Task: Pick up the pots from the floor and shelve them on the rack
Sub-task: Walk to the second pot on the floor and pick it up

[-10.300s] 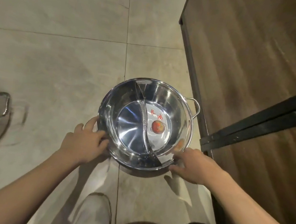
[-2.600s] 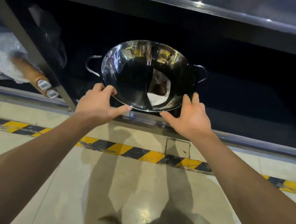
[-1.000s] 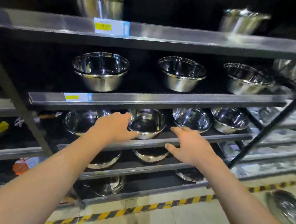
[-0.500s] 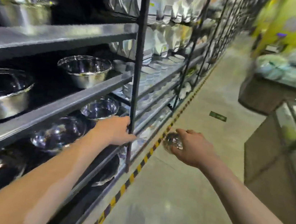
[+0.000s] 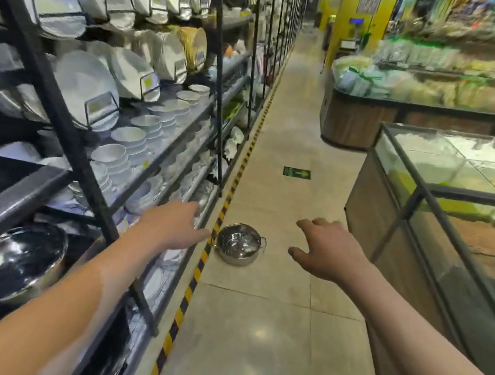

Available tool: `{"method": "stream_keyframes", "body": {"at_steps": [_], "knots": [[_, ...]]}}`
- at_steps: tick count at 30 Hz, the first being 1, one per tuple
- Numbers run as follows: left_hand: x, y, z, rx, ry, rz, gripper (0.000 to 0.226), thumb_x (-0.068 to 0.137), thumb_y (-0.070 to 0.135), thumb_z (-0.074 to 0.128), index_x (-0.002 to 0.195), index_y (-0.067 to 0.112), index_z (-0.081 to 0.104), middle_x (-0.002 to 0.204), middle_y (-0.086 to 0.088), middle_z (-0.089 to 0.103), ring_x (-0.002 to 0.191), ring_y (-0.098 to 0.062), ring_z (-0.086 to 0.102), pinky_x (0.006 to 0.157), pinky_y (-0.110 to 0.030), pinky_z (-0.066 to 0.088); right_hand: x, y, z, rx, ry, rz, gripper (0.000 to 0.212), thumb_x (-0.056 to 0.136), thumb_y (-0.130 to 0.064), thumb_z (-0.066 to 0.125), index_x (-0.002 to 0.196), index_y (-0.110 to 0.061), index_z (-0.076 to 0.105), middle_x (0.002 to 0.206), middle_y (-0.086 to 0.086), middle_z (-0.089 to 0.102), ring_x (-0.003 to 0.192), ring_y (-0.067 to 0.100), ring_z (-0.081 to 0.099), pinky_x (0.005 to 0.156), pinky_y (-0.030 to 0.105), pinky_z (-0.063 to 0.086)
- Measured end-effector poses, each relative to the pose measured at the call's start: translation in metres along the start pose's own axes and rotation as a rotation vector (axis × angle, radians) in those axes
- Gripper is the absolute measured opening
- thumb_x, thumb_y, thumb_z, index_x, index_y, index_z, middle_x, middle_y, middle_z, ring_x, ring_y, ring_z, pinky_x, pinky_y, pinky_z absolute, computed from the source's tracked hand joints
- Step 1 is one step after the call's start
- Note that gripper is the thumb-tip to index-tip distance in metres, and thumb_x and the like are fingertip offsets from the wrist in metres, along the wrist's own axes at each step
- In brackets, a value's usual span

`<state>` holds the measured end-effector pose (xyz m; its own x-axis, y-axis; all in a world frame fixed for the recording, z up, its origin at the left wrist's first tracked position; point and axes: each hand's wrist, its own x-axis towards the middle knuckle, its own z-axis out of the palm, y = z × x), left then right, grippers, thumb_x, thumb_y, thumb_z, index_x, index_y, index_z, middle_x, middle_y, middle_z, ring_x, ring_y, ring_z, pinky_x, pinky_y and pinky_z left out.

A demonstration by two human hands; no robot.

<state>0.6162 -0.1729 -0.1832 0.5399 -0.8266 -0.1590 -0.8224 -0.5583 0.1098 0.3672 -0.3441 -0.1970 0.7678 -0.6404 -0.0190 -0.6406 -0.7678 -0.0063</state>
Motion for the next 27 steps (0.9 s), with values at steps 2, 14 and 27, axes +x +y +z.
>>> {"method": "stream_keyframes", "body": {"at_steps": [2,14,27], "knots": [[0.040,0.000,0.003,0.013,-0.012,0.030,0.064,0.086,0.065,0.053,0.132,0.020,0.051,0.107,-0.001,0.059,0.082,-0.018,0.056,0.065,-0.034,0.045,0.030,0.004,0.007,-0.014,-0.005,0.015,0.061,0.091,-0.059,0.052,0.139,-0.021,0.049,0.125,0.008,0.060,0.114,0.037,0.054,0.090,0.045,0.051],[0.274,-0.014,-0.002,0.049,0.050,0.171,0.060,0.085,0.062,0.050,0.131,0.023,0.053,0.123,-0.009,0.059,0.106,-0.030,0.060,0.083,-0.039,0.051,0.229,0.020,0.021,-0.115,-0.013,0.125,0.062,0.093,-0.067,0.039,0.135,-0.024,0.052,0.128,0.006,0.060,0.114,0.035,0.052,0.088,0.045,0.045],[0.463,0.001,0.059,0.134,0.028,0.055,0.064,0.089,0.065,0.044,0.141,0.028,0.039,0.142,-0.008,0.044,0.130,-0.035,0.042,0.103,-0.054,0.038,0.416,0.081,0.121,0.001,-0.100,0.112,0.081,0.093,-0.071,0.026,0.155,-0.019,0.022,0.160,0.019,0.026,0.139,0.045,0.028,0.111,0.056,0.028]]}}
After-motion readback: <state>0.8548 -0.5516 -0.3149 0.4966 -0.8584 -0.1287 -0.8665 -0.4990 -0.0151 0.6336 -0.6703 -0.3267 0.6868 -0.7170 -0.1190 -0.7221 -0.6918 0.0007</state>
